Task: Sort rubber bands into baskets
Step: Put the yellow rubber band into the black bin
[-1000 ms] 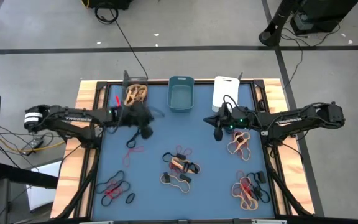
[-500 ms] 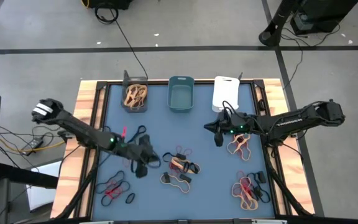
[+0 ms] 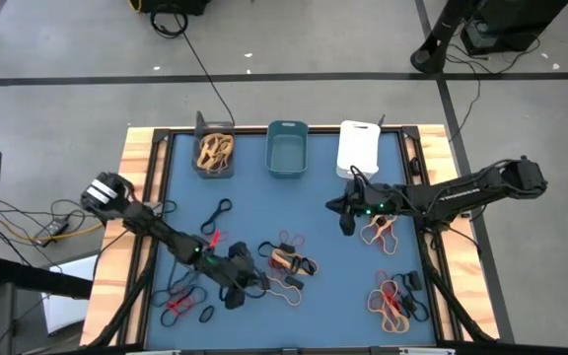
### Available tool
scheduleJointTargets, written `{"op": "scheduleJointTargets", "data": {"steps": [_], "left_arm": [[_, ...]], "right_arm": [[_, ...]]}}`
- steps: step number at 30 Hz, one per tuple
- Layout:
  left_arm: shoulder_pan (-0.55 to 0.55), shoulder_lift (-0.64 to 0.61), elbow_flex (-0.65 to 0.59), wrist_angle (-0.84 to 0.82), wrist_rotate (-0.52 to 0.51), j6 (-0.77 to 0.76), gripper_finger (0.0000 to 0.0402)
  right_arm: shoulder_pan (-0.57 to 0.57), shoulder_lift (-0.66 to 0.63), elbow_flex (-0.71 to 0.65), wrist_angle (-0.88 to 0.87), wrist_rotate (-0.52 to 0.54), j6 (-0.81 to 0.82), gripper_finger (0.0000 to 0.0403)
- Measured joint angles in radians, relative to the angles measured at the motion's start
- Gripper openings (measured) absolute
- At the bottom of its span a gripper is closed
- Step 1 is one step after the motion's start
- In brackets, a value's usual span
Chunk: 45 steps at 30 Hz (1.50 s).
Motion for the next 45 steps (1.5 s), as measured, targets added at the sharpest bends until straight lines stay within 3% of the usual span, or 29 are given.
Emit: {"op": "scheduleJointTargets", "data": {"steps": [7, 12, 17, 22, 28, 33, 38, 45], "left_arm": [[0.003, 0.067, 0.033, 0.005, -0.02, -0.085, 0.0139], [0.002, 0.079, 0.043, 0.002, -0.017, -0.102, 0.0142], [-0.002, 0.076, 0.045, -0.015, 0.075, -0.102, 0.0142], [-0.005, 0.013, 0.06, -0.149, 0.118, -0.131, 0.0142], [-0.011, -0.046, 0.123, -0.365, 0.022, -0.132, 0.0142], [-0.011, -0.039, 0.13, -0.392, 0.007, -0.147, 0.0142], [-0.01, -0.039, 0.129, -0.45, -0.071, -0.178, 0.0142], [-0.019, -0.003, 0.129, -0.392, -0.064, -0.145, 0.0142]], "right_arm": [[0.051, 0.033, 0.0, -0.009, -0.001, 0.028, 0.0084], [0.091, 0.064, -0.001, -0.02, 0.002, 0.036, 0.0082], [0.118, 0.114, -0.001, 0.0, 0.004, 0.057, 0.0082], [0.129, 0.164, -0.001, 0.006, 0.039, 0.065, 0.008], [0.127, 0.212, -0.001, 0.027, 0.058, 0.08, 0.008], [0.127, 0.236, 0.0, 0.066, 0.058, 0.08, 0.0078], [0.127, 0.243, 0.0, 0.067, 0.051, 0.083, 0.0077], [0.127, 0.242, -0.001, 0.076, 0.047, 0.083, 0.0077]]}}
